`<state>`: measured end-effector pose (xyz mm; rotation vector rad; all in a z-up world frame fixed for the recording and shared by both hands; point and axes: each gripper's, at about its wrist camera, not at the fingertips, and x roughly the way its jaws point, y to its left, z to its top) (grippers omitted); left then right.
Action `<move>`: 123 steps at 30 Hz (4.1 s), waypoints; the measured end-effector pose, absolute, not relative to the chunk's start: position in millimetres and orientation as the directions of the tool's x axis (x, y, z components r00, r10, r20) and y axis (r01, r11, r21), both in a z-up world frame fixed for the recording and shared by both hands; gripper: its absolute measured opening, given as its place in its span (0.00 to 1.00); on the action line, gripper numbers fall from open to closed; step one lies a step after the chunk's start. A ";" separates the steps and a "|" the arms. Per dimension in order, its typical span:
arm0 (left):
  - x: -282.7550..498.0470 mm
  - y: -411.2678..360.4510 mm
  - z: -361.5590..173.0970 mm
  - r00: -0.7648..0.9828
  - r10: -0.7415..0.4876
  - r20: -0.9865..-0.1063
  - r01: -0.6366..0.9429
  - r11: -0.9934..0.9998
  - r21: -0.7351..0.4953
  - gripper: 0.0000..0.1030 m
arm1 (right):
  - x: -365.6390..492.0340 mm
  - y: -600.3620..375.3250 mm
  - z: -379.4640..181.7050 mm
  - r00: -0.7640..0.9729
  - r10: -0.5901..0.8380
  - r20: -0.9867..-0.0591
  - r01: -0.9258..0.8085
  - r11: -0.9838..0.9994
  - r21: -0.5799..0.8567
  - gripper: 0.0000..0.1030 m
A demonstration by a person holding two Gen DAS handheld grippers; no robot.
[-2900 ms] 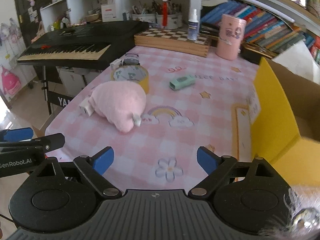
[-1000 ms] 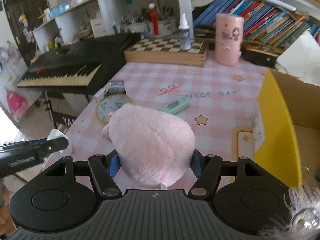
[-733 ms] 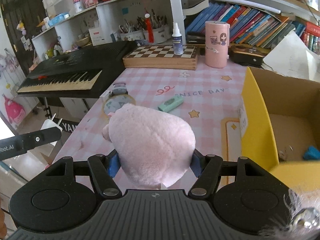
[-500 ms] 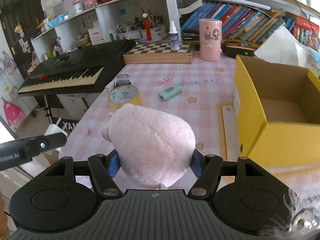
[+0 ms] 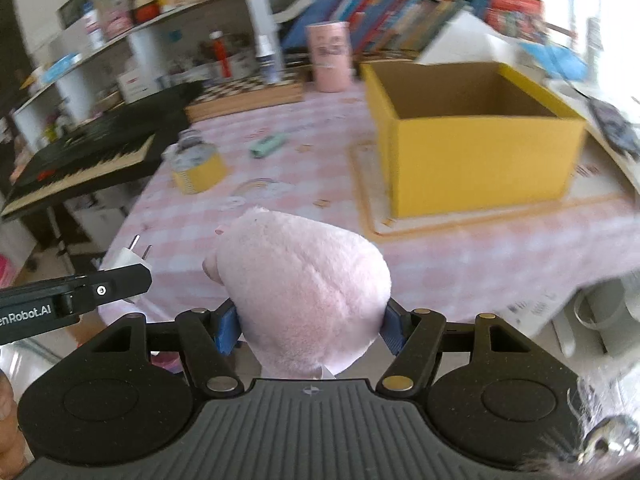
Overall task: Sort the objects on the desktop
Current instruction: 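Lift and carry the plug and pig toward the yellow box with both tools, then open both tools over the box to drop the plug and pig inside, then withdraw both open tools from the box back over the table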
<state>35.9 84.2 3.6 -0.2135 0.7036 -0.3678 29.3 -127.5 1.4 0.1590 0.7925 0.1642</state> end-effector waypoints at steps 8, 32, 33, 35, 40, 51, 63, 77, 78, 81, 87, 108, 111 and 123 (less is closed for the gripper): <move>40.3 59.3 6.3 0.676 -0.462 -0.574 0.344 0.887 -0.308 0.23 | 14.6 -153.8 0.4 0.698 0.123 -0.706 0.024 0.981 0.194 0.63; 89.7 -55.3 11.7 0.590 -0.572 -0.570 0.522 0.809 -0.271 0.23 | 37.8 -257.6 -2.2 0.691 0.014 -0.723 0.193 0.960 0.203 0.63; 93.0 -61.2 12.2 0.590 -0.574 -0.568 0.526 0.807 -0.269 0.23 | 40.8 -263.9 -1.8 0.692 0.010 -0.722 0.197 0.959 0.202 0.63; 99.5 -72.3 12.8 0.590 -0.577 -0.564 0.533 0.804 -0.265 0.23 | 46.5 -274.1 -0.5 0.696 0.006 -0.718 0.200 0.959 0.202 0.63; 113.8 -97.9 19.8 0.611 -0.576 -0.543 0.544 0.804 -0.241 0.23 | 62.8 -301.5 6.4 0.723 0.003 -0.691 0.193 0.959 0.206 0.63; 158.6 -133.0 40.8 0.713 -0.493 -0.499 0.483 0.861 -0.160 0.23 | 117.0 -348.6 44.9 0.823 0.040 -0.566 0.074 0.982 0.176 0.63; 225.5 -171.9 17.9 0.724 -0.398 -0.564 0.408 0.906 -0.116 0.23 | 219.0 -350.5 72.6 0.816 0.219 -0.535 -0.167 0.975 0.144 0.63; 268.1 -190.0 -19.2 0.587 -0.369 -0.720 0.358 0.917 -0.178 0.23 | 342.9 -306.4 20.0 0.565 0.290 -0.772 -0.421 0.906 0.033 0.63; 270.0 -189.2 -20.3 0.578 -0.370 -0.727 0.350 0.917 -0.189 0.23 | 347.4 -301.8 14.3 0.544 0.286 -0.789 -0.437 0.899 0.025 0.63; 274.0 -188.9 -22.6 0.555 -0.375 -0.742 0.338 0.917 -0.210 0.23 | 358.2 -291.8 0.3 0.491 0.275 -0.827 -0.473 0.881 0.012 0.63; 278.8 -187.5 -27.4 0.527 -0.386 -0.757 0.306 0.917 -0.255 0.23 | 371.2 -288.5 -19.9 0.416 0.249 -0.875 -0.478 0.878 0.022 0.63; 230.3 -183.9 16.9 0.722 -0.258 -0.642 0.259 0.961 -0.096 0.58 | 326.6 -309.9 35.4 0.618 0.336 -0.711 -0.426 0.903 0.057 0.82; 214.7 -169.4 32.6 0.769 -0.226 -0.597 0.220 0.972 -0.085 0.64 | 304.7 -318.9 52.5 0.709 0.317 -0.630 -0.386 0.922 0.030 0.87; 179.1 -105.4 54.7 0.859 -0.099 -0.502 0.042 0.992 -0.123 0.69 | 228.9 -334.2 60.6 0.867 0.150 -0.476 -0.183 0.983 -0.024 0.89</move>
